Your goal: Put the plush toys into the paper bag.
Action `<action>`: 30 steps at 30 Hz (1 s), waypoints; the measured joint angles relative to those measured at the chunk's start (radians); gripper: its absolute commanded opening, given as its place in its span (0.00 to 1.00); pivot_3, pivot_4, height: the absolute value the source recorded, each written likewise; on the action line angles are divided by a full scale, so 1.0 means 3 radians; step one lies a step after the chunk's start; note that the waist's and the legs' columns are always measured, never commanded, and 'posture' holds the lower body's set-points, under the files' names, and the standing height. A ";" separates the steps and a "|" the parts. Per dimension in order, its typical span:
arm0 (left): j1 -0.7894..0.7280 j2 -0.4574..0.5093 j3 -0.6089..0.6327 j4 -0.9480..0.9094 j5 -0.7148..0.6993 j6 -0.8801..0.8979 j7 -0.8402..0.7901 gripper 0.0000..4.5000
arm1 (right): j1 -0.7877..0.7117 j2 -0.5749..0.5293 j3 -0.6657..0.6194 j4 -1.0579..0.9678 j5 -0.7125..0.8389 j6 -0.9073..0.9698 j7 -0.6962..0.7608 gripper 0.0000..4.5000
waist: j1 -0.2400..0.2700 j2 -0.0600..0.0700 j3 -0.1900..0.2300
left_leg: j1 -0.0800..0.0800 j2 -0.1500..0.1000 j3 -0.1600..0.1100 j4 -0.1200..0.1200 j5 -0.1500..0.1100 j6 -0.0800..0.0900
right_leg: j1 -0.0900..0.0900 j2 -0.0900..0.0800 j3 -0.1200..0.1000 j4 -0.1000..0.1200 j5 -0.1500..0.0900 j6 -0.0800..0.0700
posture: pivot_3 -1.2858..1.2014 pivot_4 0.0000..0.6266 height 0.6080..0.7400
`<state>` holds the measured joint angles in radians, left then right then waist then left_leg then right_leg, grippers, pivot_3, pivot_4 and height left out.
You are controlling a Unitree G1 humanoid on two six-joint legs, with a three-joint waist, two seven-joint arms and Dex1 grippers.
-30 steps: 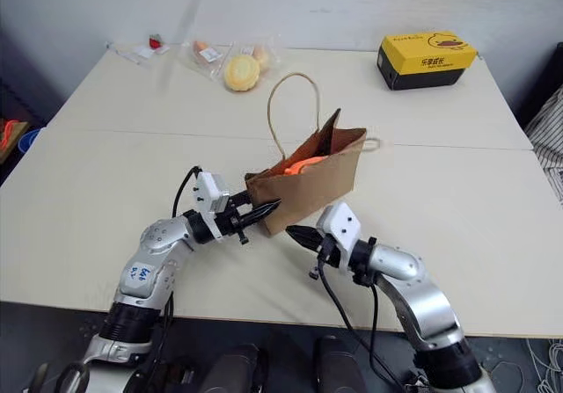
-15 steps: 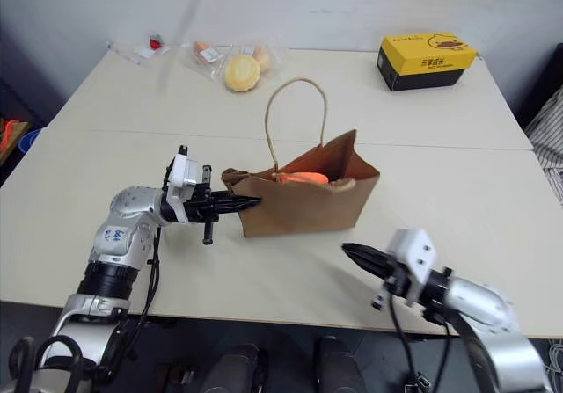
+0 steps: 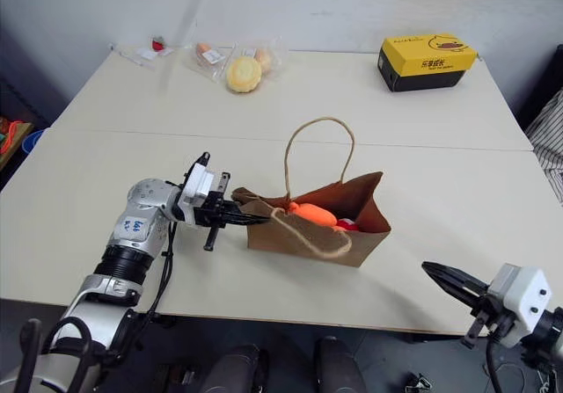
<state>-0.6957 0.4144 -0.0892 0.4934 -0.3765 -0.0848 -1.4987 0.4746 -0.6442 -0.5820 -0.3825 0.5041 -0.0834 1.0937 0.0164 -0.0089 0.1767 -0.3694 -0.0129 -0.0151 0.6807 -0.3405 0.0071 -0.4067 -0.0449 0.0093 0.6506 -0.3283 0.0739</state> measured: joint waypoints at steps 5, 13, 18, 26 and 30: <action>0.0025 0.0052 0.0033 -0.0006 0.0022 0.0054 0.0119 0.34 | -0.0121 -0.0001 0.0161 0.0069 -0.0032 -0.0019 -0.0003 0.00 | 0.0003 0.0000 0.0000 | 0.0000 0.0000 0.0000 0.0001 0.0000 0.0000 | 0.0000 -0.0002 0.0000 0.0002 0.0000 0.0000 | 0.52 0.24 1.00; 0.0173 0.0157 0.0133 -0.0118 0.0019 0.0094 0.0193 0.87 | -0.0253 -0.0009 0.0197 0.0232 -0.0027 -0.0041 0.0018 0.00 | 0.0018 0.0001 0.0000 | -0.0001 0.0000 0.0000 0.0002 0.0003 -0.0005 | -0.0001 -0.0003 0.0000 0.0002 0.0000 0.0000 | 0.52 0.24 1.00; 0.0322 0.0443 0.0262 -0.0333 0.0005 0.0182 0.0269 1.00 | -0.0246 -0.0191 0.0172 0.0233 0.0176 0.0126 0.0124 0.28 | 0.0003 0.0001 -0.0001 | 0.0000 0.0001 -0.0001 0.0000 0.0001 -0.0003 | -0.0003 -0.0003 0.0001 0.0003 0.0000 0.0000 | 0.52 0.24 1.00; 0.0953 0.1035 0.0640 -0.0719 -0.0033 0.0355 0.0453 1.00 | -0.0529 -0.0443 0.0086 0.0549 0.0185 -0.0062 0.0414 0.93 | -0.0055 0.0001 0.0000 | -0.0001 0.0002 -0.0003 -0.0002 0.0000 -0.0001 | -0.0003 -0.0007 0.0000 0.0001 -0.0001 -0.0002 | 0.52 0.24 1.00; 0.1296 0.1237 0.0858 -0.0981 -0.0039 0.0364 0.0575 1.00 | -0.0621 -0.0653 0.0078 0.0819 0.0170 -0.0186 0.0701 1.00 | -0.0053 0.0003 0.0000 | 0.0000 0.0002 -0.0003 -0.0005 -0.0001 0.0000 | -0.0001 -0.0010 -0.0001 -0.0003 -0.0001 -0.0002 | 0.52 0.24 1.00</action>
<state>-0.3069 0.7855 0.1682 0.1991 -0.3882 0.0245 -1.3263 0.2882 -0.8401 -0.5586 -0.1369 0.5552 -0.1392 1.3039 0.0006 -0.0081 0.1767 -0.3694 -0.0122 -0.0161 0.6793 -0.3406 0.0072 -0.4069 -0.0480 0.0090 0.6497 -0.3286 0.0732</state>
